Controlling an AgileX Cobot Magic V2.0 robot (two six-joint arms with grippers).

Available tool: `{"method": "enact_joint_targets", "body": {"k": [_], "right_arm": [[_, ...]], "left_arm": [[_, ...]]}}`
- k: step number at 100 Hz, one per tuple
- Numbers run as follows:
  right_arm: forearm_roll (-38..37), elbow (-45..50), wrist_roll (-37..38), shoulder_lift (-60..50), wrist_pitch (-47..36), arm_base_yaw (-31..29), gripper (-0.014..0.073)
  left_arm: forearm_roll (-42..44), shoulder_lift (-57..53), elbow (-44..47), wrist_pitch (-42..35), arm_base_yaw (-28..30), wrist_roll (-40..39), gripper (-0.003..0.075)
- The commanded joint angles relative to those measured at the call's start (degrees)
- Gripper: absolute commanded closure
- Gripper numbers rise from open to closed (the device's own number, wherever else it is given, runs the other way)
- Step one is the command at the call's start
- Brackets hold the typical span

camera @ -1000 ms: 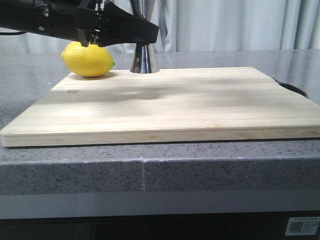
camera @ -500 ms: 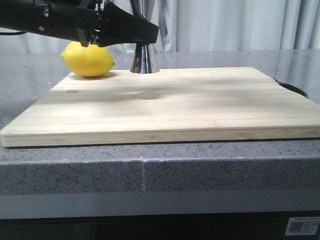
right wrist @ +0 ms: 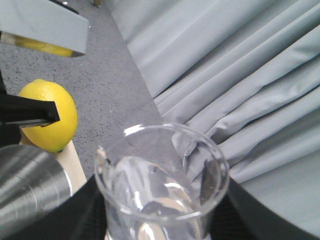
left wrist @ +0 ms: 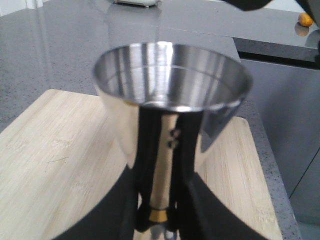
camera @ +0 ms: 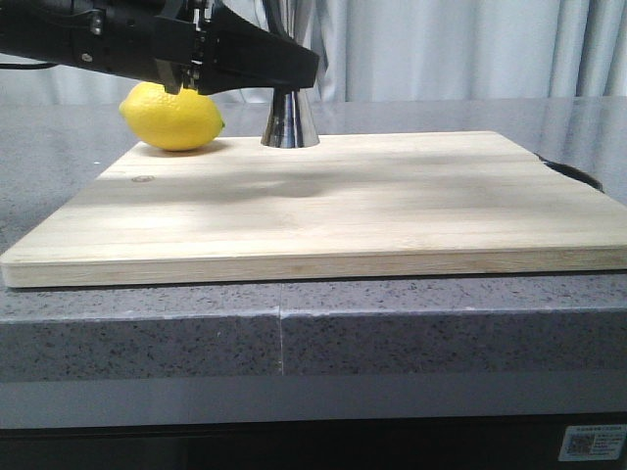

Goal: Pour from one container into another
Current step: 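Tilt the beaker with the right gripper, pouring liquid into the jigger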

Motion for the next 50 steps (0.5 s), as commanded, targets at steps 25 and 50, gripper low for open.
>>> {"method": "enact_joint_targets", "body": {"k": [25,50], "right_arm": [[-3.8,-2.2,-0.2,-2.4,-3.4,0.1,0.0378],[-6.3,-2.2,-0.2,-2.4,-2.8,0.1,0.0378]], "left_arm": [[-4.1,-3.2,-1.7,6.3,-0.5,-0.1,0.0739],[-4.1,-3.2,-1.7,6.3,-0.5,-0.1,0.0739]]}}
